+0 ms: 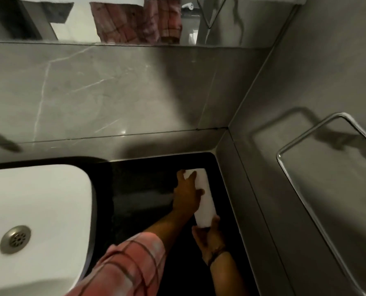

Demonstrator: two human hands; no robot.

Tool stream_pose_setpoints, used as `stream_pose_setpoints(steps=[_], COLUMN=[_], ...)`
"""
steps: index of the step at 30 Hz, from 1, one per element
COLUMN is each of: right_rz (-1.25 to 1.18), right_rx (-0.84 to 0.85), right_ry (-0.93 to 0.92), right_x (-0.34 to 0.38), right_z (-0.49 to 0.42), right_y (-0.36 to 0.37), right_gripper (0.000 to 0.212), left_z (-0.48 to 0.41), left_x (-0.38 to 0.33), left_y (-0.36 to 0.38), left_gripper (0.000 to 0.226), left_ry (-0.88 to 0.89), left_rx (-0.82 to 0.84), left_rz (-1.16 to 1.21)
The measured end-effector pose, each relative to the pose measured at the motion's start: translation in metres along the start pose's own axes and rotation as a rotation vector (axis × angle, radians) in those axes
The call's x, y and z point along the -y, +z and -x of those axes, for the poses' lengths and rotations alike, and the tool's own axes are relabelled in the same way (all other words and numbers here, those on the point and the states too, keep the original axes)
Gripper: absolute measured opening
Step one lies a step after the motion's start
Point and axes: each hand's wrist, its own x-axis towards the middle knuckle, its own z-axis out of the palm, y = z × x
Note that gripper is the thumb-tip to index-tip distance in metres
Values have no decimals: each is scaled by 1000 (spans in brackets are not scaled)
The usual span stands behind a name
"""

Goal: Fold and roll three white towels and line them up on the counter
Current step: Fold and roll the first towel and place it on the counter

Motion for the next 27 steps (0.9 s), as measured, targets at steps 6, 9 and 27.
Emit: stream_pose_setpoints(steps=[6,9,27], right_rz=[94,7,-13], right_rx=[28,1,123], right_ry=[-128,-110,-206], right_x=[51,72,44], right_z=[-43,-45,-13], right_y=[18,33,10], right_gripper=[51,55,102], left_z=[-60,-85,-69], left_x=[-37,-47,-32], left_y=[23,27,10], left_gripper=[81,83,94], left_ry=[-109,-165,-285], left_rx=[-7,18,36], left_rz=[222,270,663])
